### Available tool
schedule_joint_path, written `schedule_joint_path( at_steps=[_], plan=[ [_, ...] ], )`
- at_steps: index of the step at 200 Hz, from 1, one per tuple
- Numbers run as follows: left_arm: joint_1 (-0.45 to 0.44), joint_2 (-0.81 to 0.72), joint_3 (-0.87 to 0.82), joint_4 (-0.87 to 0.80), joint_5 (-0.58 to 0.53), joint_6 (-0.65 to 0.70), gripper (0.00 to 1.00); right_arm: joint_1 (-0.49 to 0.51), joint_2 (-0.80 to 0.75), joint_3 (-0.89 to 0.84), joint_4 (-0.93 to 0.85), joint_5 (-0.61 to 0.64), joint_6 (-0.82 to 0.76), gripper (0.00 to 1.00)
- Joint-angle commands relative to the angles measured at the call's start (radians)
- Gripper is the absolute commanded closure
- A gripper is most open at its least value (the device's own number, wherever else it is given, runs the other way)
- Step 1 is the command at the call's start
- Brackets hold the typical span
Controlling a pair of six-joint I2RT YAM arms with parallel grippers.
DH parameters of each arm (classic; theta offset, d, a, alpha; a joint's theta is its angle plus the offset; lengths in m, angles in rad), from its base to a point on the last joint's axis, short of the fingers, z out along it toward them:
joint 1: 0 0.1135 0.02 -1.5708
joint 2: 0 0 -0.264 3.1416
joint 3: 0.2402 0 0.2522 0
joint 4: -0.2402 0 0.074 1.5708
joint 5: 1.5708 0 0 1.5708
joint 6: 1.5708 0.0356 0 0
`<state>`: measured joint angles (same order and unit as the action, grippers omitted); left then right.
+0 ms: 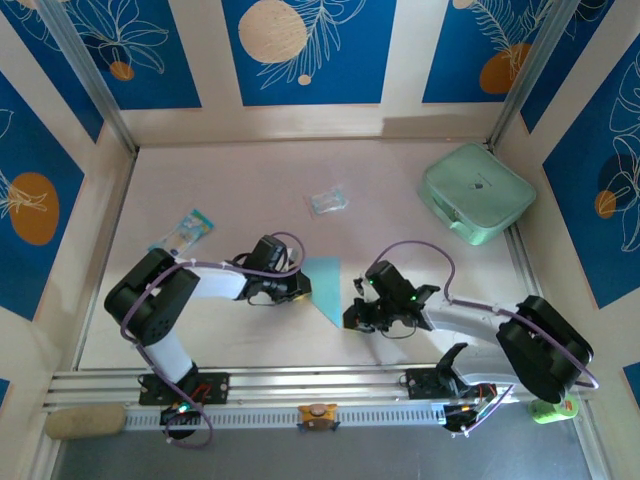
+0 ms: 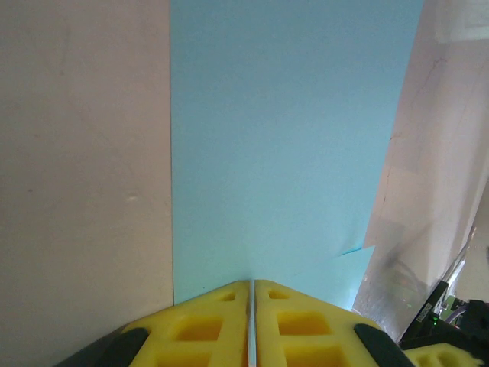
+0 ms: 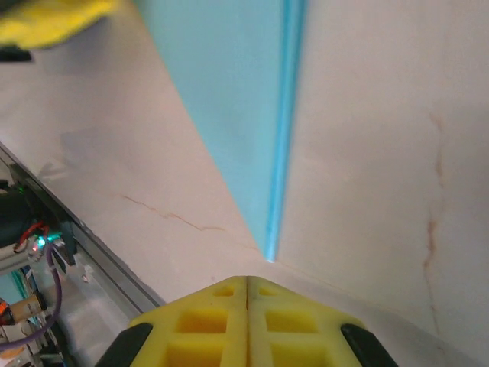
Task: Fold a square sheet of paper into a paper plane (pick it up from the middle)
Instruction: Third fold the triangle at the center of the table, then fourth fold the wing at the center of the table.
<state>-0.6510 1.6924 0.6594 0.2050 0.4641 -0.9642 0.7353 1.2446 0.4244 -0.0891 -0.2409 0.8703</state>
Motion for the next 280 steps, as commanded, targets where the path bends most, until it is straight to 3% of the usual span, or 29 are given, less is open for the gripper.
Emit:
schedule_joint_path(
  at_steps=[1, 25, 58, 108, 169, 260, 280],
  plan=[
    [0.003, -0.018, -0.061, -0.017, -0.044, -0.082, 0.9, -0.014, 0.007, 0.063, -0.061, 0.051, -0.019, 0.88],
    [-0.026, -0.085, -0.108, 0.035, -0.111, -0.183, 0.9, -0.014, 0.046, 0.115, -0.107, 0.134, -0.004, 0.82],
    [-0.083, -0.19, -0.123, -0.009, -0.224, -0.218, 0.84, -0.011, 0.094, 0.174, -0.156, 0.193, 0.001, 0.74],
    [-0.065, -0.371, -0.127, -0.143, -0.313, -0.107, 0.59, 0.004, 0.136, 0.195, -0.091, 0.171, 0.009, 0.61],
    [0.031, -0.37, -0.125, -0.175, -0.196, -0.026, 0.53, -0.012, 0.226, 0.247, -0.031, 0.108, -0.044, 0.65],
    [0.05, -0.313, -0.104, -0.17, -0.154, -0.02, 0.52, -0.058, 0.294, 0.268, 0.016, 0.026, -0.09, 0.81],
    [0.053, -0.306, -0.1, -0.171, -0.149, -0.019, 0.52, -0.067, 0.283, 0.265, 0.002, 0.024, -0.097, 0.78]
  ],
)
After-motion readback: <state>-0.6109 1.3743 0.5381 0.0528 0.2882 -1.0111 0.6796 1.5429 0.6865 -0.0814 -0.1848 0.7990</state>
